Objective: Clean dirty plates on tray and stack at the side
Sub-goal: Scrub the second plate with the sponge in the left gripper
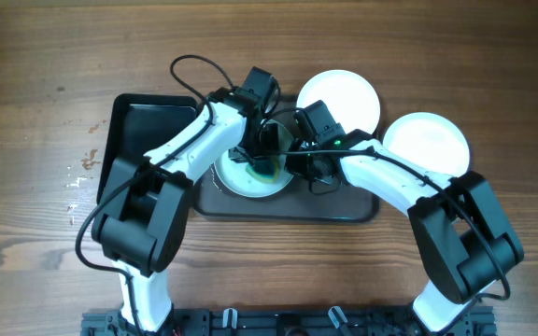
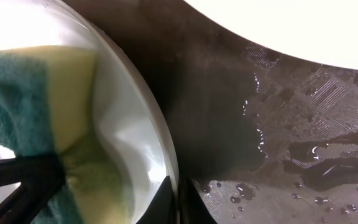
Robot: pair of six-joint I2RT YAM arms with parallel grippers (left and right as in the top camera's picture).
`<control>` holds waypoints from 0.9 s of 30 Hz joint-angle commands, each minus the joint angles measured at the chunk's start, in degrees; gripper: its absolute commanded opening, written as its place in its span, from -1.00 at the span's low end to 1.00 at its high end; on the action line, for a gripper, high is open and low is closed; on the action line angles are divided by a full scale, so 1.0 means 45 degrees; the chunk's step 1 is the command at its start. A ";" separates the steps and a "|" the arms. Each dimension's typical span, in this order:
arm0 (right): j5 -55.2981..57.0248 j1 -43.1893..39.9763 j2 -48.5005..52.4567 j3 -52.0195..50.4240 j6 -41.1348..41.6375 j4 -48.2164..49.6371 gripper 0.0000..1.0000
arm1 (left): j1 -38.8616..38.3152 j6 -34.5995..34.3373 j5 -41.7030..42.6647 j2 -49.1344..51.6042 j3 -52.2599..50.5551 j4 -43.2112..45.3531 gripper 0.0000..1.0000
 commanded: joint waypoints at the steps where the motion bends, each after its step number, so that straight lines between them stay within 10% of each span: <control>1: -0.0175 0.0010 0.0146 0.0238 -0.0078 0.0107 -0.92 | 0.0107 -0.1214 -0.2560 0.0223 0.0083 0.0311 -0.92; 11: -0.0170 0.0000 0.0146 0.0238 -0.0087 0.0117 -0.91 | 0.0306 -0.1846 -0.6931 0.0223 0.0083 -0.0797 -0.92; 21: -0.0170 -0.0005 0.0146 0.0238 -0.0102 0.0126 -0.91 | -0.0170 0.1894 0.1535 0.0223 0.0083 -0.1729 -0.92; 27: -0.0170 -0.0005 0.0146 0.0238 -0.0097 0.0126 -0.91 | -0.0102 0.1831 0.2137 0.0223 0.0083 -0.0738 -0.92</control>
